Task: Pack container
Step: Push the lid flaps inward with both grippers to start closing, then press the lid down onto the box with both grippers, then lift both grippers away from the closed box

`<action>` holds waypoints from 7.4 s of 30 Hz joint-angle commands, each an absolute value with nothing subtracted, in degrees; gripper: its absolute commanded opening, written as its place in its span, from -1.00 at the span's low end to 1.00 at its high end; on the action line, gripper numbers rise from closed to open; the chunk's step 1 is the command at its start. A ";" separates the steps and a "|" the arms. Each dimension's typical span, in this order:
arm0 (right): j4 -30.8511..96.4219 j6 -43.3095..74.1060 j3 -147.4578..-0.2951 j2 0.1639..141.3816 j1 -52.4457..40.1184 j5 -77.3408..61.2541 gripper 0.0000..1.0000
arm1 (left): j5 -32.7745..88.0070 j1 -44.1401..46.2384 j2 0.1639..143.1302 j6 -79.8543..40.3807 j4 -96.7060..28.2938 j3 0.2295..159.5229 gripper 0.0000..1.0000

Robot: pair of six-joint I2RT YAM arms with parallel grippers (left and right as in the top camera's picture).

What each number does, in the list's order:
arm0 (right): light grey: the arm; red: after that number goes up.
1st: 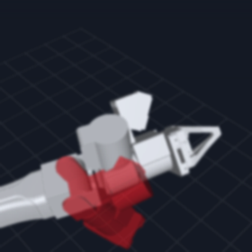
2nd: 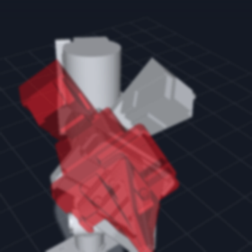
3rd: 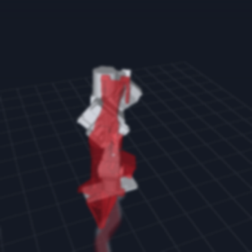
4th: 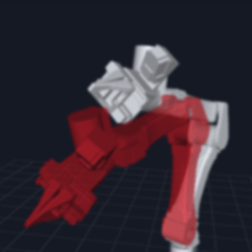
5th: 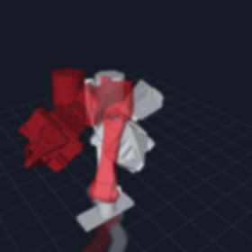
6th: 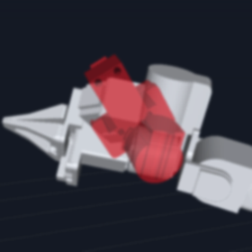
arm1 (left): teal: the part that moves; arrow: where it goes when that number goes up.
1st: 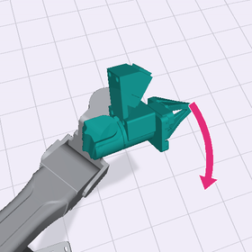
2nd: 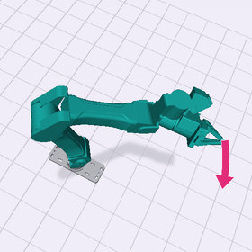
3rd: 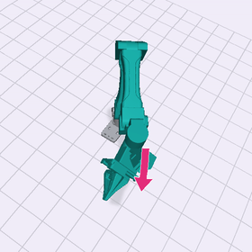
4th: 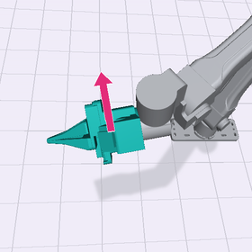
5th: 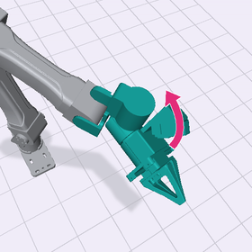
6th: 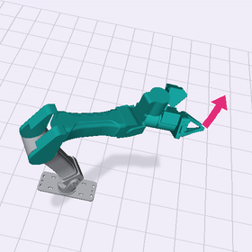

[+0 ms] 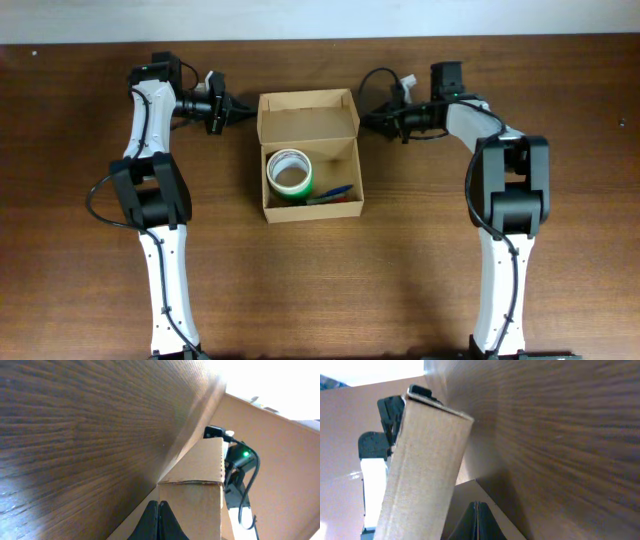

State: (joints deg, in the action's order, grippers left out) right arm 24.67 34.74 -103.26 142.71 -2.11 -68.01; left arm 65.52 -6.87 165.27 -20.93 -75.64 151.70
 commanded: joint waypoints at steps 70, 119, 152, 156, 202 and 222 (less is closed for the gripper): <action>35.70 19.75 -106.10 122.69 -6.50 -51.59 -0.93 | 69.97 -0.12 166.47 -22.94 -85.45 179.89 -0.97; 76.62 4.91 -106.10 91.20 -31.18 5.06 -0.93 | -5.61 17.26 110.50 -8.64 -96.68 150.78 -0.95; 71.18 4.89 -105.97 113.82 -31.11 -2.57 -0.92 | 2.66 17.47 102.54 -9.30 -62.35 87.88 -0.96; 71.31 4.89 -105.84 116.03 -31.11 -2.37 -0.92 | 2.63 17.47 105.25 -9.30 -62.17 87.35 -0.96; 84.90 4.73 -151.00 110.91 -2.35 6.55 -0.92 | -9.04 0.12 112.79 -8.84 -85.93 147.92 -0.74; 87.79 4.71 -151.04 110.93 0.78 2.13 0.98 | -8.82 -3.27 112.84 -8.91 -89.41 151.55 0.99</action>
